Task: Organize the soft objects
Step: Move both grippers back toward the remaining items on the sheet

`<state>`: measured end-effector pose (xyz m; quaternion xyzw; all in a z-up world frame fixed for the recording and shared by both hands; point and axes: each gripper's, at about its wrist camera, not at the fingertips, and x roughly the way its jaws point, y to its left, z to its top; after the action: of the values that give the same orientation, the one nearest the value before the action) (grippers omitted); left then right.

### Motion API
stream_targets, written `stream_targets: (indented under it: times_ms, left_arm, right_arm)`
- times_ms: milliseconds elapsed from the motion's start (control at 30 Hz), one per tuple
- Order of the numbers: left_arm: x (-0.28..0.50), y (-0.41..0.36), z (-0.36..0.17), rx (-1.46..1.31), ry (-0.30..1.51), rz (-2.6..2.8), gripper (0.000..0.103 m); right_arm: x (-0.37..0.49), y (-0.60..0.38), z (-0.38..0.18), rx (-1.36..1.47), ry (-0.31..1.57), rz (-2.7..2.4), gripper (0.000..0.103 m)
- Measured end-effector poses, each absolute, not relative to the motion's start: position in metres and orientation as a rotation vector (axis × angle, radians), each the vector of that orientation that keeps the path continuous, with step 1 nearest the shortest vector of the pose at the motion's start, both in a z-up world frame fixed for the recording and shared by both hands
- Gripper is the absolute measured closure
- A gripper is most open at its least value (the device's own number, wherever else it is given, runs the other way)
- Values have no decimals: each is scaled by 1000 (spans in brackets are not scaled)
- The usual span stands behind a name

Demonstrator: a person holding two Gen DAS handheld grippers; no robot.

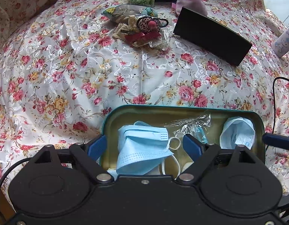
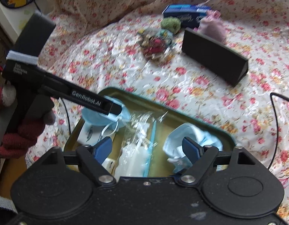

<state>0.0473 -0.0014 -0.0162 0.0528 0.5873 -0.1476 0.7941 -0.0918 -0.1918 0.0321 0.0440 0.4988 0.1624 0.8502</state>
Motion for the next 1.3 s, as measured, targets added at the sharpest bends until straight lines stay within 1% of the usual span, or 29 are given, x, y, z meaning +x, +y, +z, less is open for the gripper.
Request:
stream_targets:
  times_ms: [133,233,333,400,433,533,633,833,1033,1300]
  left_arm:
    - [50,-8,-12,133,1244,-319,19]
    - [55,-12,-8,148,1219,-311,19]
    - [62,-14,-5,151,1190,-300,18]
    - [67,-16,-3,149,1175,-294,18]
    - [70,-17,-2,146,1168,-291,18]
    - [78,-19,-1,143,1144,-288,18]
    - [86,-21,0,142,1117,-279,13]
    - [107,-23,-3,120,1089,-266,13]
    - [129,-28,-14,105,1084,-253,13]
    - [153,-38,-28,93,1075,-256,13]
  right_arm:
    - [-91,-204,40,110,973,293,17]
    - [-89,-217,48,157,907,249,11]
    - [-86,-227,54,177,839,205,9]
    - [-83,-233,58,184,798,177,2]
    - [-81,-235,58,190,780,164,1]
    - [-74,-240,59,203,751,133,0]
    - [-63,-244,56,209,749,117,0]
    - [-47,-252,51,267,714,71,0]
    - [-27,-250,46,195,675,10,0]
    - [30,-250,39,169,724,87,1]
